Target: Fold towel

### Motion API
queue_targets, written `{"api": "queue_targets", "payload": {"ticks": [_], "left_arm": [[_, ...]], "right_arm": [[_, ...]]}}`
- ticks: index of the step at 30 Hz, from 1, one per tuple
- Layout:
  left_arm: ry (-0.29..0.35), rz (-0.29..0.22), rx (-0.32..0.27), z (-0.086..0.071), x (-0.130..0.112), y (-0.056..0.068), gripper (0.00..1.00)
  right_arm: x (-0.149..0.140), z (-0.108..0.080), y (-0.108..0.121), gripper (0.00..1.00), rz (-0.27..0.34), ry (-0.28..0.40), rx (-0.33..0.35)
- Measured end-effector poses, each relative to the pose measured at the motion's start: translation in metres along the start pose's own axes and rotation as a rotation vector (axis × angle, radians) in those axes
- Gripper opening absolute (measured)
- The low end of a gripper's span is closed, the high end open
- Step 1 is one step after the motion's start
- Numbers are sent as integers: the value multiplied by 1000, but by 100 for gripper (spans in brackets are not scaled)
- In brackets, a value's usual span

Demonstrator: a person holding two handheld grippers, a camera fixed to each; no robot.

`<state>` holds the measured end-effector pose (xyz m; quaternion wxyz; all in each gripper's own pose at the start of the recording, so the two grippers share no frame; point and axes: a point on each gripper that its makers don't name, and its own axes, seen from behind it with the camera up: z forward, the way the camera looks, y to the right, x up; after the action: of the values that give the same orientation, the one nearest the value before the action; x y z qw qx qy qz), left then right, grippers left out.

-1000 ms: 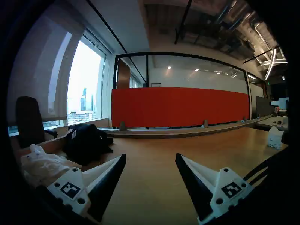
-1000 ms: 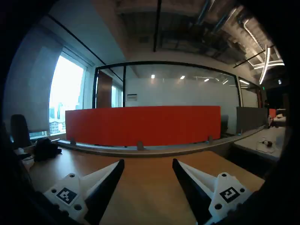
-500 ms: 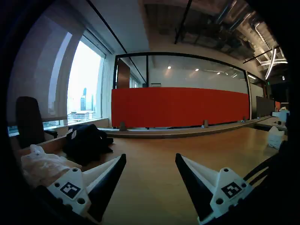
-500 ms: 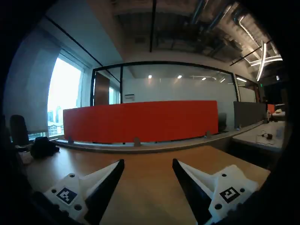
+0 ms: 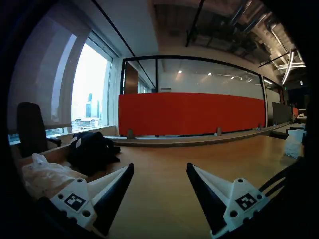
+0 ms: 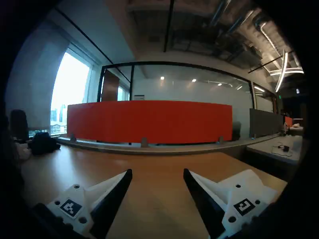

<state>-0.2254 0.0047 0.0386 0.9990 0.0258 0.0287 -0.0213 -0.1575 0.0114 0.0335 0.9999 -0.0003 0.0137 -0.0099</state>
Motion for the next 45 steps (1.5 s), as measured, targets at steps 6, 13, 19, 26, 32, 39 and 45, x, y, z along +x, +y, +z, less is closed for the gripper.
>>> {"api": "queue_targets", "payload": {"ticks": [6,13,19,26,32,39,45], "left_arm": [[0,0,0,0,0,0,98],[0,0,0,0,0,0,97],[0,0,0,0,0,0,97],[0,0,0,-1,0,0,97],[0,0,0,0,0,0,97],[0,0,0,0,0,0,98],[0,0,0,0,0,0,98]], "right_arm": [[-4,-2,3,99,27,-7,-4],[-8,-4,6,99,28,-4,-7],[-10,-5,2,99,18,-3,-4],[-8,-7,-1,99,10,-1,2],[-7,-6,-1,99,11,0,6],[-9,-7,-2,100,12,-1,11],[-9,-7,-1,100,13,-2,9]]}}
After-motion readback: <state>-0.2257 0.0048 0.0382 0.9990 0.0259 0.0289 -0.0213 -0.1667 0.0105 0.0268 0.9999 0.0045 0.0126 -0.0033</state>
